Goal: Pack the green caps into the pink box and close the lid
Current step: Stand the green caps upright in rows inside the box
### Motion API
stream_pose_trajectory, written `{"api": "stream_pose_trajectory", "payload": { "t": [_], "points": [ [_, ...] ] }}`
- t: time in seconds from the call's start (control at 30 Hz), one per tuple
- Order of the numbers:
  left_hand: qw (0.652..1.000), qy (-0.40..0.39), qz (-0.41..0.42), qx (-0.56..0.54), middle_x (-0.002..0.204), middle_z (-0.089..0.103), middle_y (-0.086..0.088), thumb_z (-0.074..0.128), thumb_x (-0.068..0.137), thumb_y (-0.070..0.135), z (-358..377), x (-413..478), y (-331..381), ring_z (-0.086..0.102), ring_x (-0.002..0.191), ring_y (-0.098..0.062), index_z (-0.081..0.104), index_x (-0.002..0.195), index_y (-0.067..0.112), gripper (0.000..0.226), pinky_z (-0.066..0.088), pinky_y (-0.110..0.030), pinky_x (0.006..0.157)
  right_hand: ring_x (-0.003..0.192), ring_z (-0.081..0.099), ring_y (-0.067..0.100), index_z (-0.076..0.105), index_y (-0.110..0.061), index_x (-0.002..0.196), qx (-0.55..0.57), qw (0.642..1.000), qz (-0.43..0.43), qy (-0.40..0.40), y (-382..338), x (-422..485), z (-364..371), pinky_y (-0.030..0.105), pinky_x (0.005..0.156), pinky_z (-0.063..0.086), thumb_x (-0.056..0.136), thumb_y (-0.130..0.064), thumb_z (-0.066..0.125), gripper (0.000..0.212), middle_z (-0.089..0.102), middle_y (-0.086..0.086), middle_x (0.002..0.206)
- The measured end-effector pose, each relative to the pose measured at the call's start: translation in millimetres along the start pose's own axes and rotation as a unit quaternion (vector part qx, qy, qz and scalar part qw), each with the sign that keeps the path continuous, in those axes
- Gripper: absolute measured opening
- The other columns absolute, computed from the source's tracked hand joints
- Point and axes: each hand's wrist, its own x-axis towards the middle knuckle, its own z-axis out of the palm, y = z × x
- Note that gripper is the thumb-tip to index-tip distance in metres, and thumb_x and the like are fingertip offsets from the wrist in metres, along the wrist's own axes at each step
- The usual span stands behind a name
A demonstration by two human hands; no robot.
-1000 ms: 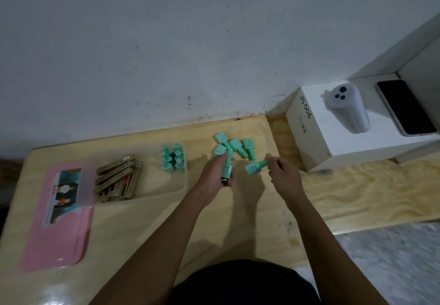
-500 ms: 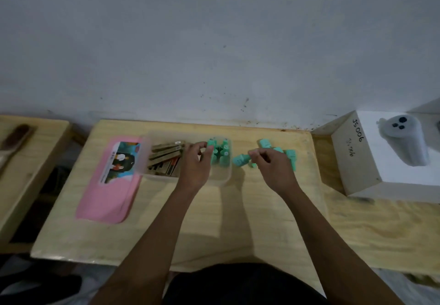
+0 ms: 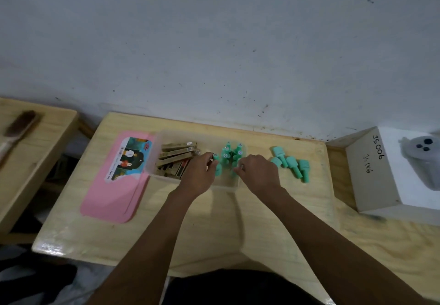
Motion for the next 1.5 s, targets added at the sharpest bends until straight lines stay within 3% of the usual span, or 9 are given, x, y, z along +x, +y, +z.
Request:
{"api": "stream_pose_trajectory", "payload": {
  "t": [0.1, 0.27, 0.43, 0.6, 1.23, 1.5],
  "points": [
    [0.999, -0.028, -0.004, 0.016, 0.083, 0.067, -0.008, 0.050, 0.095, 0.024, 7.3, 4.1, -5.1, 0.064, 0.079, -0.026, 0.060, 0.115, 0.009, 0.028, 0.048, -0.032, 0.068, 0.092, 0.058, 0.021, 0.071, -0.023, 0.098, -0.012, 1.000, 0.009, 0.016, -1.4, -0.1, 8.4, 0.033, 0.065, 0.044, 0.094, -0.046, 0.050, 0.032, 0.065, 0.000, 0.094],
    [0.998, -0.051, -0.010, 0.020, 0.093, 0.069, -0.011, 0.050, 0.095, 0.021, 17.0, 9.3, -4.0, 0.061, 0.079, -0.022, 0.059, 0.120, 0.009, 0.029, 0.036, -0.023, 0.066, 0.091, 0.059, 0.020, 0.072, -0.024, 0.103, -0.017, 0.998, 0.038, 0.053, -3.7, -2.1, 19.3, 0.031, 0.065, 0.041, 0.093, -0.045, 0.052, 0.031, 0.065, 0.000, 0.096],
    [0.997, -0.073, -0.021, 0.013, 0.093, 0.069, -0.007, 0.049, 0.094, 0.022, 28.2, 12.8, -5.2, 0.060, 0.073, -0.020, 0.057, 0.118, 0.016, 0.026, 0.050, -0.032, 0.068, 0.096, 0.057, 0.020, 0.069, -0.022, 0.110, 0.044, 0.997, 0.042, 0.044, -0.7, -6.7, 20.4, 0.033, 0.069, 0.048, 0.094, -0.041, 0.053, 0.030, 0.063, 0.001, 0.102],
    [0.997, -0.056, -0.027, 0.037, 0.101, 0.070, -0.008, 0.051, 0.093, 0.025, 34.1, 11.5, -2.7, 0.065, 0.090, -0.026, 0.056, 0.119, 0.017, 0.028, 0.054, -0.040, 0.075, 0.096, 0.058, 0.019, 0.068, -0.027, 0.115, 0.078, 0.995, 0.047, 0.041, 3.3, -9.6, 19.4, 0.031, 0.068, 0.046, 0.094, -0.041, 0.054, 0.029, 0.063, -0.001, 0.101],
    [0.998, 0.022, -0.006, 0.053, 0.098, 0.069, -0.001, 0.056, 0.090, 0.026, 41.9, 3.9, -1.6, 0.064, 0.086, -0.020, 0.061, 0.112, 0.019, 0.024, 0.049, -0.031, 0.070, 0.102, 0.056, 0.016, 0.066, -0.028, 0.121, 0.117, 0.988, 0.078, 0.056, 3.2, -11.5, 26.0, 0.032, 0.070, 0.048, 0.093, -0.043, 0.054, 0.034, 0.062, -0.005, 0.105],
    [0.992, 0.104, -0.015, 0.076, 0.091, 0.066, -0.004, 0.061, 0.086, 0.028, 49.2, -6.6, 15.8, 0.062, 0.083, -0.023, 0.057, 0.110, 0.017, 0.027, 0.052, -0.036, 0.067, 0.096, 0.058, 0.008, 0.067, -0.035, 0.114, 0.140, 0.973, 0.121, 0.141, 37.8, -39.3, 10.5, 0.027, 0.065, 0.046, 0.089, -0.046, 0.060, 0.028, 0.064, -0.012, 0.100]
  ]
}}
